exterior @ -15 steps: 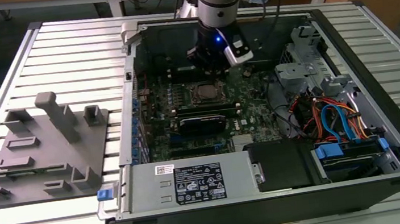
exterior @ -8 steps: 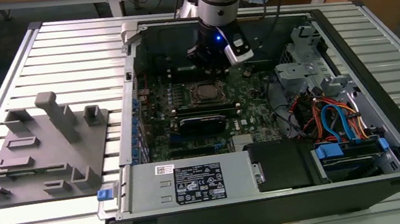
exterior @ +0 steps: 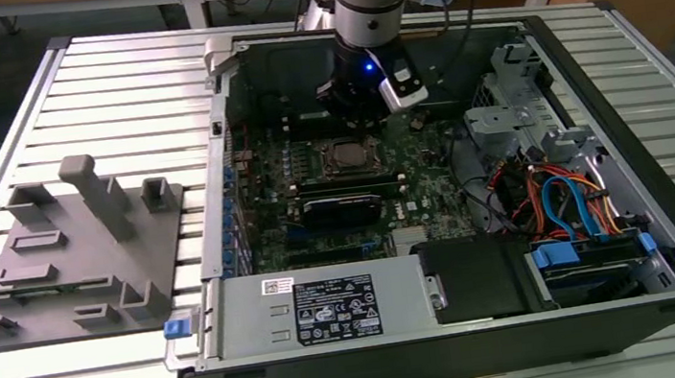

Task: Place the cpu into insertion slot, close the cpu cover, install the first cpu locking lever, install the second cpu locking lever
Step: 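Install the first cpu locking lever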

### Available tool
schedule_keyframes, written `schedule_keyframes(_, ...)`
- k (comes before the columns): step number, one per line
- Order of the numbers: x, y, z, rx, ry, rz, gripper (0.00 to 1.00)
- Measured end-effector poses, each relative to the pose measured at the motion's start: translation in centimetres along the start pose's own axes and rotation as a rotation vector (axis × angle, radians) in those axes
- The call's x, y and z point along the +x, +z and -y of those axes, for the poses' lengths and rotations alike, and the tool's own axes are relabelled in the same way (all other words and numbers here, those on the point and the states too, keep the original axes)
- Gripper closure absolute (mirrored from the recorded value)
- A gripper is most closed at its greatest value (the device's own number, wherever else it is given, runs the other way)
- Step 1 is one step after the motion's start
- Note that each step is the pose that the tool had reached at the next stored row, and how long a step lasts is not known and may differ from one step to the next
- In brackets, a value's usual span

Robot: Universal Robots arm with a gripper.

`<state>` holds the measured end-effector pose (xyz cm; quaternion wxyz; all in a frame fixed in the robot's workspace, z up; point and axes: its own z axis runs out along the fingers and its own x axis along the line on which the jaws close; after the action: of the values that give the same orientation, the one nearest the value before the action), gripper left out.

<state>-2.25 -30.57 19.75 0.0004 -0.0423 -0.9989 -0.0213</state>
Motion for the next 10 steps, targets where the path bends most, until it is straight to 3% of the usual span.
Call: schedule_keyframes(10,-0.15,0.26,0.0,-0.0033,0.0,-0.0003,0.9)
